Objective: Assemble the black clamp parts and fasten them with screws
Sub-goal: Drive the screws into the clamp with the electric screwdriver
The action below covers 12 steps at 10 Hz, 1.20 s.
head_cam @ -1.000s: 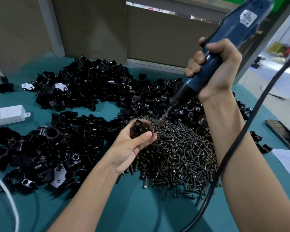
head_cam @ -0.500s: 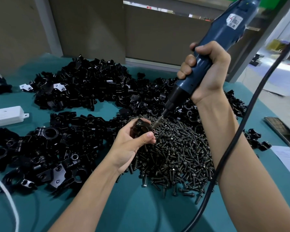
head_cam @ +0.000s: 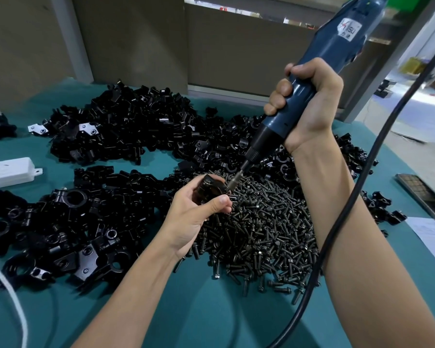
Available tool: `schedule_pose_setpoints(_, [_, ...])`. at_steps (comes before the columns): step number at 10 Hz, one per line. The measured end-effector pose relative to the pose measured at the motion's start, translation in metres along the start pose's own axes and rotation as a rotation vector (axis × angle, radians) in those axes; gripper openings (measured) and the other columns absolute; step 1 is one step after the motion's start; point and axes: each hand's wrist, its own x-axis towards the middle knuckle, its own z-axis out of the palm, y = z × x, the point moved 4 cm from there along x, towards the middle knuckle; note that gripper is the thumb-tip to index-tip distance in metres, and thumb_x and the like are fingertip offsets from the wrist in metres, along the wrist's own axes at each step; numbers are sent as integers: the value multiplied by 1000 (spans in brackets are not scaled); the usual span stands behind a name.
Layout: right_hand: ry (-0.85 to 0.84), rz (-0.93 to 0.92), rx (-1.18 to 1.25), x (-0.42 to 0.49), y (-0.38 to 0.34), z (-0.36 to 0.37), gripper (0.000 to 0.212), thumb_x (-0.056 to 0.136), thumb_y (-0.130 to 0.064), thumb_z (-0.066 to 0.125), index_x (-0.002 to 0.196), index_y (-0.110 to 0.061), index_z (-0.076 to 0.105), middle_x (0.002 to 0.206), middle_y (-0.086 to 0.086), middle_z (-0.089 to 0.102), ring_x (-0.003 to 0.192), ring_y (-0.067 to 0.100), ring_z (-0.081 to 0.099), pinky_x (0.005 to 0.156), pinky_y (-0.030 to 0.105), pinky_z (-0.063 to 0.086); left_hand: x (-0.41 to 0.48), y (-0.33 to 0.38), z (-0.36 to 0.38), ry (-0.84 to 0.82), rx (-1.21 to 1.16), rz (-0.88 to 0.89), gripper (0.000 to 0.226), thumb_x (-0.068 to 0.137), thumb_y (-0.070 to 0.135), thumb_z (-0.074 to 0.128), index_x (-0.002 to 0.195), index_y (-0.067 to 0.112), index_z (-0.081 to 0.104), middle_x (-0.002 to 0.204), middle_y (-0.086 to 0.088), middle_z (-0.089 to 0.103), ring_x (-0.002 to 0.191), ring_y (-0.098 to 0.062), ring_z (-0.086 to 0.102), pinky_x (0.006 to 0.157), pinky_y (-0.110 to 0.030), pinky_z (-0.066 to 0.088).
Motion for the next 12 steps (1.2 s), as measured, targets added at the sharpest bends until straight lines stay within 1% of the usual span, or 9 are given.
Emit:
schedule_pose_setpoints(1, [0, 1, -11, 0, 1, 1, 6, 71, -15, 52, 74, -13, 49, 54, -1, 43, 42, 14, 37, 46, 22, 36, 0, -1, -2, 13, -3, -4, 38, 66, 26, 86, 102, 21, 73, 84, -9, 72, 80, -22, 69, 82, -24, 55])
schedule_pose_setpoints(2, [1, 1, -9, -1, 1, 2, 7, 68, -15, 53, 73, -13, 48, 53, 0, 43, 42, 14, 37, 46, 22, 36, 0, -2, -3, 21, 2, -1, 38, 72, 17, 81, 108, 13, 68, 84, -9, 72, 80, -21, 70, 81, -24, 55])
schedule_pose_setpoints(3, [0, 6, -17, -1, 3, 3, 7, 67, -15, 53, 73, -13, 49, 53, 0, 43, 42, 14, 37, 46, 22, 36, 0, -2, -2, 21, 3, -1, 42, 72, 17, 79, 110, 10, 64, 83, -5, 70, 79, -21, 70, 82, -26, 56])
schedule_pose_setpoints(4, [-1, 9, -15, -1, 4, 4, 8, 67, -15, 53, 73, -13, 48, 53, -1, 43, 42, 14, 38, 46, 22, 36, -1, -2, -2, 18, -7, -17, 47, 68, 23, 81, 110, 11, 63, 81, -4, 71, 79, -20, 70, 84, -26, 55])
schedule_pose_setpoints(5, [4, 12, -14, 0, 5, 4, 8, 67, -16, 53, 73, -13, 48, 53, -1, 43, 42, 14, 38, 46, 22, 36, -1, -1, -2, 11, -26, -20, 44, 68, 23, 81, 107, 16, 63, 79, -1, 71, 78, -18, 71, 85, -25, 56])
schedule_pose_setpoints(6, [2, 18, -11, 0, 7, 5, 7, 67, -15, 53, 72, -13, 48, 53, -1, 43, 42, 14, 38, 46, 22, 36, -1, -1, -1, 14, -59, -40, 45, 64, 24, 82, 105, 19, 63, 77, 0, 71, 77, -17, 72, 83, -23, 56])
schedule_pose_setpoints(8, [4, 27, 2, 0, 9, 5, 7, 67, -15, 53, 72, -14, 48, 52, -1, 43, 42, 14, 38, 46, 22, 36, 0, -2, -1, 8, -106, -20, 35, 73, 9, 74, 106, 11, 60, 75, -2, 64, 72, -15, 66, 74, -27, 58])
schedule_pose_setpoints(11, [7, 19, -3, -2, 9, 5, 6, 68, -15, 52, 72, -14, 48, 52, -1, 43, 41, 14, 38, 46, 22, 36, 0, -1, 1, -1, -90, -3, 35, 72, 8, 75, 105, 11, 61, 79, -3, 63, 73, -14, 66, 72, -28, 59])
schedule_pose_setpoints(12, [5, 18, -4, -3, 9, 6, 5, 68, -15, 52, 72, -14, 48, 52, -2, 43, 41, 14, 38, 46, 22, 36, 0, -1, 0, 0, -95, -1, 36, 72, 8, 75, 105, 11, 60, 77, -2, 63, 72, -14, 65, 72, -28, 59])
